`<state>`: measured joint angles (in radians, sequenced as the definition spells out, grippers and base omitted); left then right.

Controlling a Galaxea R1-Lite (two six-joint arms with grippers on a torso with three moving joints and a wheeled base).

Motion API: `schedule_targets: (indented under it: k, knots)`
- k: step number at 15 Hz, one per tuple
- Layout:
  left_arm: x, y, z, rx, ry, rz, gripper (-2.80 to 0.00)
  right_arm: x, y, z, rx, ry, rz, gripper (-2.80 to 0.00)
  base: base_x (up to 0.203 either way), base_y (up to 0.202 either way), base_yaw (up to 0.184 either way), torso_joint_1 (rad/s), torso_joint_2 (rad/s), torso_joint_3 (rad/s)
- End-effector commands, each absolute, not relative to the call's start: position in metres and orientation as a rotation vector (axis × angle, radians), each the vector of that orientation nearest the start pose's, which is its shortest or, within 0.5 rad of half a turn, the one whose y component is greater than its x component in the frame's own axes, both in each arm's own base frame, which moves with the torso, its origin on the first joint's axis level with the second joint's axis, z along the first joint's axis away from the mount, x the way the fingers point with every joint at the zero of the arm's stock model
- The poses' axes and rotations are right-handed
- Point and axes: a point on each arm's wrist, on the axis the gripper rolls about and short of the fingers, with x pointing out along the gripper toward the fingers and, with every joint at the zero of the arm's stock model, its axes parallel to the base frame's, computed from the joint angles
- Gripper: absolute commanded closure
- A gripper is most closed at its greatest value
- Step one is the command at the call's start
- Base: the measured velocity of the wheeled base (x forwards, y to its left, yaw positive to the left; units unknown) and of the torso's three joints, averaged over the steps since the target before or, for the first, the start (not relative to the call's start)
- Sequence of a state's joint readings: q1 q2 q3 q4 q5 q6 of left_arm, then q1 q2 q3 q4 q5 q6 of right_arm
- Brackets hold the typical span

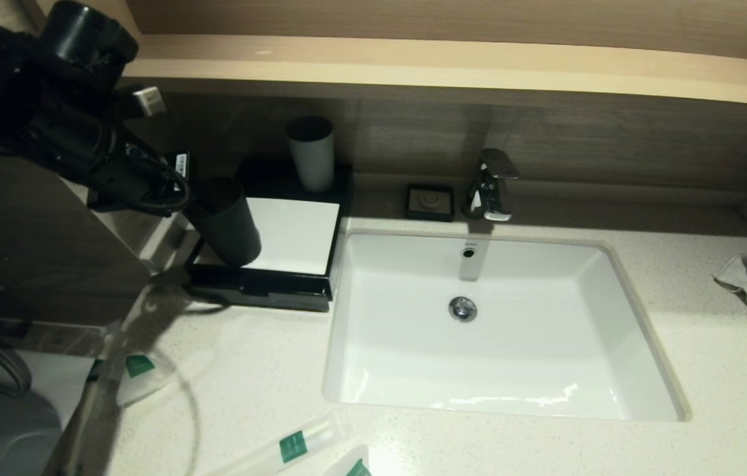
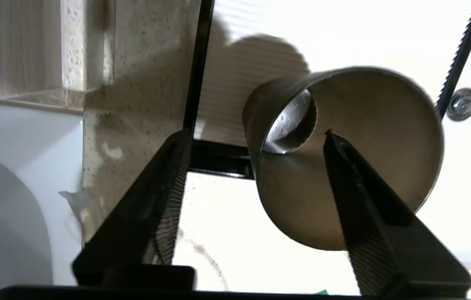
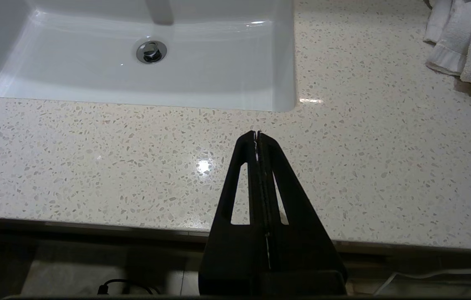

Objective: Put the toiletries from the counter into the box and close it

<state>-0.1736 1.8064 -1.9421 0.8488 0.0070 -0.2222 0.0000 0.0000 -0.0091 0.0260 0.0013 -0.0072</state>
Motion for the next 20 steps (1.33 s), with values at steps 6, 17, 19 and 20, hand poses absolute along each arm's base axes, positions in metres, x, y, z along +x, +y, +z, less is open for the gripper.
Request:
schedule_targets:
  k: [6, 17, 19, 20]
  knots:
    - [0.292, -0.051, 0.339, -0.178, 0.66, -0.081, -2.8, -0.024, 0.0, 0.075, -0.008, 0.017, 0.002, 0.0, 0.0, 0.0, 0.0, 0.0, 0.0, 0.0]
    - [0.197, -0.039, 0.377, -0.198, 0.458, -0.152, 0.0, -0.024, 0.0, 0.075, -0.008, 0.017, 0.002, 0.0, 0.0, 0.0, 0.0, 0.0, 0.0, 0.0]
    - [0.177, -0.039, 0.366, -0.192, 0.431, -0.178, 0.0, -0.024, 0.0, 0.075, -0.008, 0.017, 0.001, 0.0, 0.0, 0.0, 0.0, 0.0, 0.0, 0.0]
    - [0.168, -0.038, 0.359, -0.191, 0.415, -0.187, 0.0, -0.024, 0.0, 0.075, -0.008, 0.017, 0.002, 0.0, 0.0, 0.0, 0.0, 0.0, 0.0, 0.0]
